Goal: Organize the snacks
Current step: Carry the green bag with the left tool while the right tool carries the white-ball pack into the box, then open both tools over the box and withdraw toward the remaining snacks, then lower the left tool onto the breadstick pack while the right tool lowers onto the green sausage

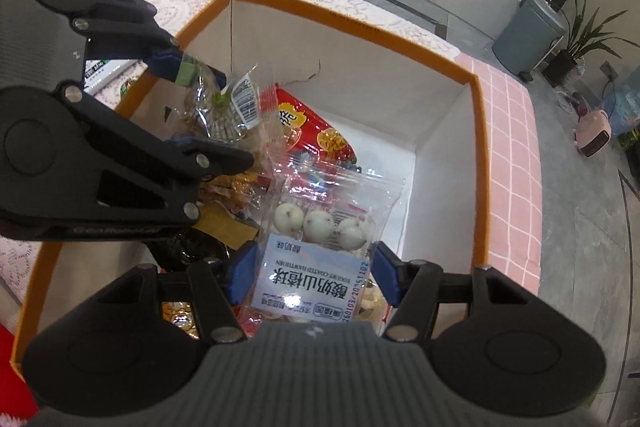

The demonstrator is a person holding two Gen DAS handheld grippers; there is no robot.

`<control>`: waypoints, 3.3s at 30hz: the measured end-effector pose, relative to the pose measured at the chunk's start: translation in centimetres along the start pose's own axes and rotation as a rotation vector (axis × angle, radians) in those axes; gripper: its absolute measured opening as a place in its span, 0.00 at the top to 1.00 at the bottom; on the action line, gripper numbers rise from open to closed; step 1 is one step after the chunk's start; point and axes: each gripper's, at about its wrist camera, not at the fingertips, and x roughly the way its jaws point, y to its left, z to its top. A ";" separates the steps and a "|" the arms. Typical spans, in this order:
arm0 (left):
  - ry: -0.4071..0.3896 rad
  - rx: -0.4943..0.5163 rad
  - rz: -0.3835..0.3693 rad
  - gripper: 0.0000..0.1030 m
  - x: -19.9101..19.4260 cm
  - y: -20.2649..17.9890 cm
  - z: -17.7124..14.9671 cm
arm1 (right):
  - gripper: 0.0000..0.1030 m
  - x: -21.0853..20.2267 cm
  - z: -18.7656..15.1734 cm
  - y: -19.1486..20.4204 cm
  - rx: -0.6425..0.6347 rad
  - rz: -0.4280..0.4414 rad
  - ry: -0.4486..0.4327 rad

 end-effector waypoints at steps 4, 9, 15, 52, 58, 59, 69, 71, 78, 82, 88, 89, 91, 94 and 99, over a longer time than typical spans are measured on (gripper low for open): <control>0.014 0.046 0.017 0.42 0.2 -0.8 -0.2 | 0.40 0.4 -0.3 0.3 -0.005 -0.006 0.018; 0.015 0.043 -0.001 0.35 0.2 -0.7 -0.1 | 0.38 0.7 0.1 -0.1 0.004 -0.006 0.040; -0.011 0.042 -0.007 0.28 -0.7 -0.4 0.1 | 0.32 0.4 0.0 -0.1 0.004 -0.001 0.060; -0.077 -0.233 0.133 0.26 -15.1 6.1 -6.4 | 0.20 -10.0 1.2 11.6 0.222 0.105 -0.232; -0.057 -0.311 0.153 0.26 -15.3 8.8 -9.0 | 0.20 -8.4 1.6 14.7 0.263 0.115 -0.262; -0.059 -0.322 0.153 0.26 -15.5 9.3 -9.5 | 0.20 -8.0 1.7 15.3 0.265 0.109 -0.266; -0.060 -0.396 0.134 0.27 -14.0 12.7 -13.4 | 0.21 -3.9 2.9 19.3 0.249 0.022 -0.332; -0.052 -0.408 0.127 0.27 -13.4 13.1 -14.3 | 0.22 -2.9 3.0 19.7 0.247 0.030 -0.323; -0.032 -0.471 0.075 0.29 -11.2 15.1 -16.6 | 0.32 0.0 3.7 19.5 0.261 0.023 -0.291; -0.027 -0.475 0.047 0.29 -9.7 15.6 -16.4 | 0.35 1.3 4.6 19.3 0.256 0.018 -0.288; -0.002 -0.531 0.031 0.29 -7.2 16.5 -15.7 | 0.47 3.6 6.1 19.9 0.145 -0.079 -0.293; 0.000 -0.539 0.039 0.29 -6.8 16.6 -15.7 | 0.48 4.0 6.3 19.9 0.138 -0.086 -0.287; 0.011 -0.549 0.047 0.29 -5.8 16.7 -15.5 | 0.49 4.8 6.5 19.8 0.134 -0.085 -0.285; 0.023 -0.545 0.054 0.29 -4.5 16.6 -15.5 | 0.49 5.7 6.7 19.7 0.117 -0.114 -0.283; 0.026 -0.507 0.095 0.27 -3.1 16.3 -15.7 | 0.49 7.4 7.1 19.2 0.114 -0.120 -0.259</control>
